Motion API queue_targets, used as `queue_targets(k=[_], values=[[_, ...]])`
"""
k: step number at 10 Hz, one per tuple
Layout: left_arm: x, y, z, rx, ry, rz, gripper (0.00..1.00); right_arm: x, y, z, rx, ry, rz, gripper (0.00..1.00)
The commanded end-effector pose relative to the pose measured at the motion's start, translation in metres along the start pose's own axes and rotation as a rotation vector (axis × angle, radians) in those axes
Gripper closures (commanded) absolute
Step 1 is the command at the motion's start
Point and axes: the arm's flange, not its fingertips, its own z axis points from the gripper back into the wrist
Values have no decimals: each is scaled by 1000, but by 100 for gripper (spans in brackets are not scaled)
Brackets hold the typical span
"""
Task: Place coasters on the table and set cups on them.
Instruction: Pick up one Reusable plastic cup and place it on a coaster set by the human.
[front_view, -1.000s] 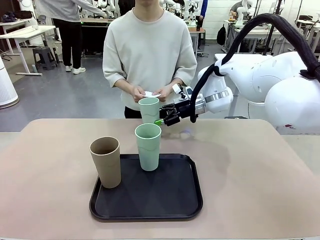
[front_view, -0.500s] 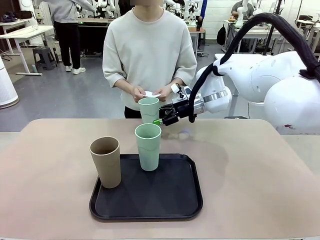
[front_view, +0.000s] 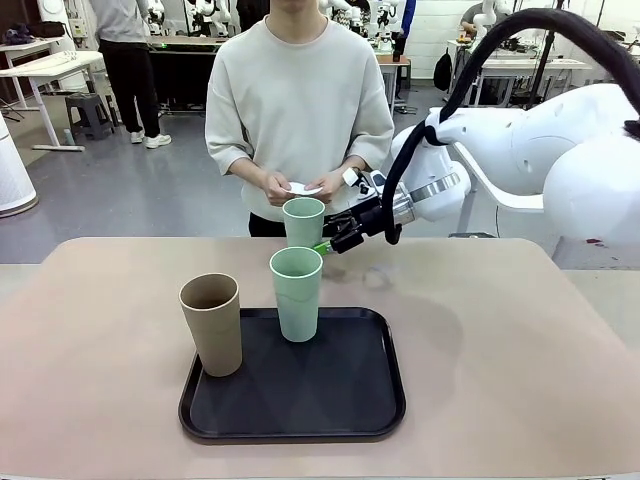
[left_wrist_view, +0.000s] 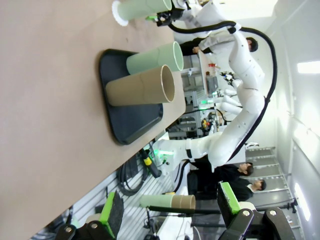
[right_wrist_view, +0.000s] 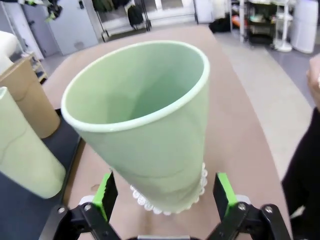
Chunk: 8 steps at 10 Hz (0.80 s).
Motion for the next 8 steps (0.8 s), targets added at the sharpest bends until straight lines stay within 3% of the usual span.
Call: queue_targets(k=[1,3,5,8], values=[[0,-1,2,-10,-12,0,0,6,19,9,-20,78,-47,0],[0,-1,2,-10,-12,0,0,7,27,18,-34,89,-58,0],[0,-1,2,-10,-12,0,0,7,41,37,-69,162,-93,0],[0,-1,2,-10,-12,0,0,18,57,92,-145,253,-91,0]])
